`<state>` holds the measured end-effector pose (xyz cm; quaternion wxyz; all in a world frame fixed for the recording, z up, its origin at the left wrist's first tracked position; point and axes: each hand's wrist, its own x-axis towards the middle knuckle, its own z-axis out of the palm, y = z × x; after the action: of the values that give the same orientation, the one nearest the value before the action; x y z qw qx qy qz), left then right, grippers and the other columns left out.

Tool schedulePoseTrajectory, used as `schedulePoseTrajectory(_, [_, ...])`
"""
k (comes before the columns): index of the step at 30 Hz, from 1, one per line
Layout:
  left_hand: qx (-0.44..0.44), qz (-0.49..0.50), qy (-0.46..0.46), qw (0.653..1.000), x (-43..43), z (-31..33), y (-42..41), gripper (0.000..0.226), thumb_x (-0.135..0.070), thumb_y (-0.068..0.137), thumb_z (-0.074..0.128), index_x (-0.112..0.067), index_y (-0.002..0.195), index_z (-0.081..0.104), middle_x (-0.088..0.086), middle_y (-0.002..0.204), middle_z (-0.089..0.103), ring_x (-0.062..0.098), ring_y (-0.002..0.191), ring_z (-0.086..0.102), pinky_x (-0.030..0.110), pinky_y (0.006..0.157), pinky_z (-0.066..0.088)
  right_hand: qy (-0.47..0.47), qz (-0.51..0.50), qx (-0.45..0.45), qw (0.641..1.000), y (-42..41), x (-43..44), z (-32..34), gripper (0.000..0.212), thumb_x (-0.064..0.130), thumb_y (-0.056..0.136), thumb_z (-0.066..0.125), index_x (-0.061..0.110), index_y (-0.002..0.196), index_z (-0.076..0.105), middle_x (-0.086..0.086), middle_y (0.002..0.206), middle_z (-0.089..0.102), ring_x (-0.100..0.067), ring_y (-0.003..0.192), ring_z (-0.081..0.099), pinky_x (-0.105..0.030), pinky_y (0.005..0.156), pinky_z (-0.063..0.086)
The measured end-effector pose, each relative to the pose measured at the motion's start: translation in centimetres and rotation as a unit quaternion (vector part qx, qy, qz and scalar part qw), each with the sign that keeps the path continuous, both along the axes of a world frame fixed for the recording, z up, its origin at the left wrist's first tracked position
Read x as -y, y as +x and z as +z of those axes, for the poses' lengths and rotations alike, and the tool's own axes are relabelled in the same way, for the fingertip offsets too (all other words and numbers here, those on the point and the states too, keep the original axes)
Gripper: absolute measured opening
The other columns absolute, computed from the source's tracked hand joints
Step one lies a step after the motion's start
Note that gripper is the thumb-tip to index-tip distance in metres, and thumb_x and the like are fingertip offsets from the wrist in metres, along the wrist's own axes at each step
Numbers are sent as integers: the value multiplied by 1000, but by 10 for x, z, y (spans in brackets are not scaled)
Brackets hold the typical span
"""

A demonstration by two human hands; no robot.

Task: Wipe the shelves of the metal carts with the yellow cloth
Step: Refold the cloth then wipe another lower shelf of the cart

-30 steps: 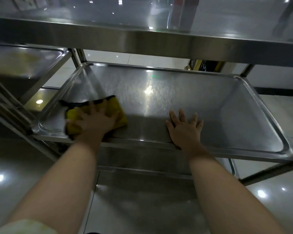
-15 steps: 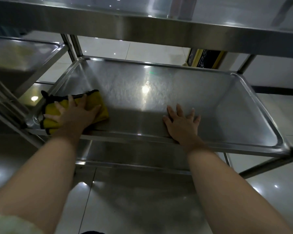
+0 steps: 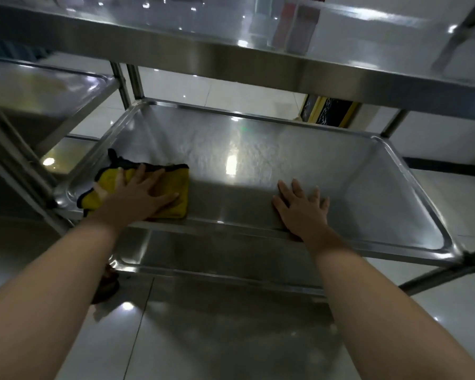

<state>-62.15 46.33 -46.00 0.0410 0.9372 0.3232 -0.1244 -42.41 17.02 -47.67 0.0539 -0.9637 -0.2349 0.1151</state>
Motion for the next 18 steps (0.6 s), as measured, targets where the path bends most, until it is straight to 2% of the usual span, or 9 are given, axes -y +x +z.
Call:
schedulePoseTrajectory(2, [54,59,-54,995,-1,4,2,89,-90,76,25,-51,152,-1,-1,166,-6,40,149,-8,69,112,-8,7,-23,-12,1000,-2,-4,4,61,66,96,27,52,151,4,13,164,-2,-43,148,-6,-64,116,-5])
schedulePoseTrajectory(3, [74,59,-50,994,4,3,9,93,-93,72,19,-50,152,-1,3,166,-3,41,149,-4,68,115,-5,16,-35,-15,999,-5,-10,8,62,65,96,28,52,151,3,14,164,-3,-43,148,-6,-66,115,-5])
schedulePoseTrajectory(5, [107,59,-33,992,17,-8,20,89,-92,75,22,-52,151,-1,8,165,-2,46,148,0,69,114,2,43,-11,13,999,-16,-40,15,61,62,99,26,50,152,-1,14,164,-6,-41,148,-10,-67,112,-8])
schedulePoseTrajectory(7, [92,67,-16,993,18,-14,25,84,-91,76,20,-57,148,-8,7,165,-10,50,146,-7,74,109,-3,84,63,49,993,-27,-95,18,57,57,102,23,46,154,1,13,164,-4,-35,150,-10,-61,115,-8])
schedulePoseTrajectory(9, [54,60,-5,997,12,-10,17,76,-89,78,12,-62,144,-15,2,164,-15,50,145,-14,77,106,-8,98,101,12,990,-38,-152,17,54,53,103,22,45,154,6,9,165,-2,-34,150,-9,-57,118,-3])
schedulePoseTrajectory(11, [49,43,-27,997,0,-9,2,69,-85,83,12,-64,142,-17,-2,164,-17,45,146,-19,78,105,-7,76,100,-3,992,-45,-187,9,54,54,103,20,46,154,7,10,165,-4,-34,150,-10,-57,118,-3])
schedulePoseTrajectory(14, [32,56,-32,997,-14,-5,-18,67,-84,84,17,-67,140,-15,-8,163,-20,43,145,-24,82,100,-11,10,125,50,991,-50,-195,-8,57,61,99,13,47,153,3,10,165,-4,-38,149,-7,-62,116,-2])
schedulePoseTrajectory(18, [56,42,-11,997,-51,-11,3,67,-84,84,16,-66,142,-11,-6,163,-18,45,144,-24,81,103,-2,-19,137,90,986,-50,-195,-16,59,64,97,7,47,152,-5,6,165,-4,-42,149,-3,-64,115,5])
